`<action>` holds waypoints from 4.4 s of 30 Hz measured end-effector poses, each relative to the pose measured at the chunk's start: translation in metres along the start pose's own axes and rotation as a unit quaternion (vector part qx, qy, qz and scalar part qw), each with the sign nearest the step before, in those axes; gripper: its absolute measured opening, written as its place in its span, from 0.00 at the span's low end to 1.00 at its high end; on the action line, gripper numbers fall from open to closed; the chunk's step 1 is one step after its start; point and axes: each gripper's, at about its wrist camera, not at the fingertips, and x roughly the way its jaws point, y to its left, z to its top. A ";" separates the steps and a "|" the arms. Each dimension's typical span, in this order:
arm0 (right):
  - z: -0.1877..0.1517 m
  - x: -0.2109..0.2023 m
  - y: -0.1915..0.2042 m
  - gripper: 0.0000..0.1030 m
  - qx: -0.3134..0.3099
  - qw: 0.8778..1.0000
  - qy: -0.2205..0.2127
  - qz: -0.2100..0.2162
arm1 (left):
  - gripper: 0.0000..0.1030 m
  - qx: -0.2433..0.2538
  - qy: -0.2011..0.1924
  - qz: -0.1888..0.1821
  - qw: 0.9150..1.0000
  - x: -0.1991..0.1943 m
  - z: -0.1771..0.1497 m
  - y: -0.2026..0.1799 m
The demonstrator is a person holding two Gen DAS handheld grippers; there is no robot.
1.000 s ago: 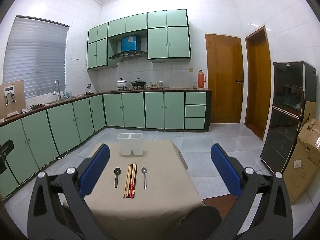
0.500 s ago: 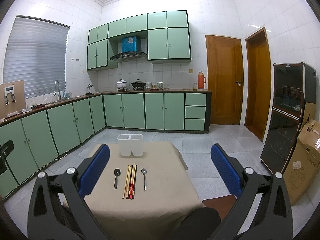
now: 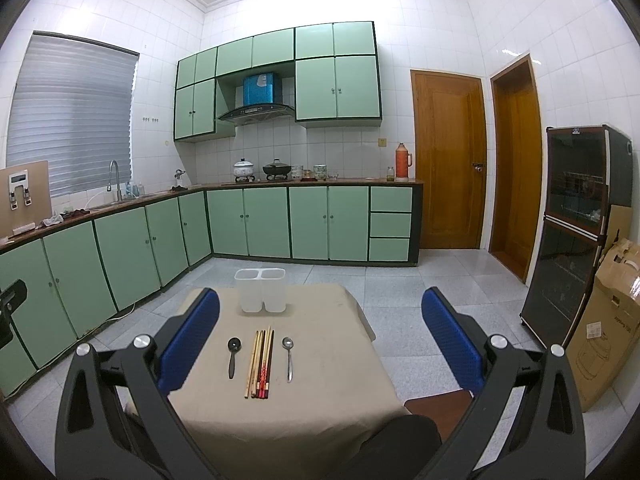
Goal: Organize utensils
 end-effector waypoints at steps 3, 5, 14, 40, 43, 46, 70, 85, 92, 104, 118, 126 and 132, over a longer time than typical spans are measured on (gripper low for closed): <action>-0.001 -0.001 0.001 0.95 0.000 1.000 -0.001 0.001 | 0.94 -0.001 0.000 0.001 1.000 0.000 0.001 0.000; -0.001 -0.001 0.002 0.95 -0.001 1.000 -0.001 0.000 | 0.94 0.000 0.000 0.001 1.000 0.000 0.001 0.000; 0.000 -0.002 0.003 0.95 -0.001 1.000 0.001 0.001 | 0.94 0.000 0.001 0.002 1.000 0.000 0.003 -0.002; -0.001 0.000 0.002 0.95 -0.001 1.000 0.003 0.002 | 0.94 -0.001 0.002 0.000 1.000 0.000 0.003 0.001; -0.002 0.000 0.002 0.95 0.000 1.000 0.003 0.002 | 0.94 -0.002 0.002 0.000 1.000 0.000 0.003 0.001; -0.002 0.003 0.002 0.95 0.000 1.000 0.005 0.001 | 0.94 -0.002 0.004 -0.003 1.000 0.002 0.002 0.001; -0.156 0.292 0.035 0.36 -0.046 0.938 0.318 0.129 | 0.94 0.013 0.314 -0.154 0.937 0.300 -0.140 -0.077; -0.212 0.382 0.045 0.23 -0.047 0.919 0.351 0.174 | 0.76 0.045 0.363 -0.156 0.917 0.392 -0.205 -0.135; -0.211 0.394 0.038 0.11 -0.049 0.923 0.338 0.179 | 0.64 0.096 0.317 -0.131 0.934 0.388 -0.210 -0.149; -0.186 0.392 0.030 0.08 -0.030 0.931 0.310 0.192 | 0.12 0.063 0.316 -0.184 0.929 0.389 -0.191 -0.143; -0.125 0.389 0.031 0.01 -0.016 0.947 0.246 0.204 | 0.12 0.040 0.251 -0.194 0.947 0.377 -0.129 -0.116; -0.089 0.399 0.043 0.00 -0.039 0.946 0.240 0.213 | 0.12 0.024 0.251 -0.230 0.940 0.392 -0.095 -0.109; -0.072 0.409 0.045 0.00 -0.045 0.941 0.252 0.222 | 0.12 0.020 0.265 -0.241 0.933 0.404 -0.085 -0.101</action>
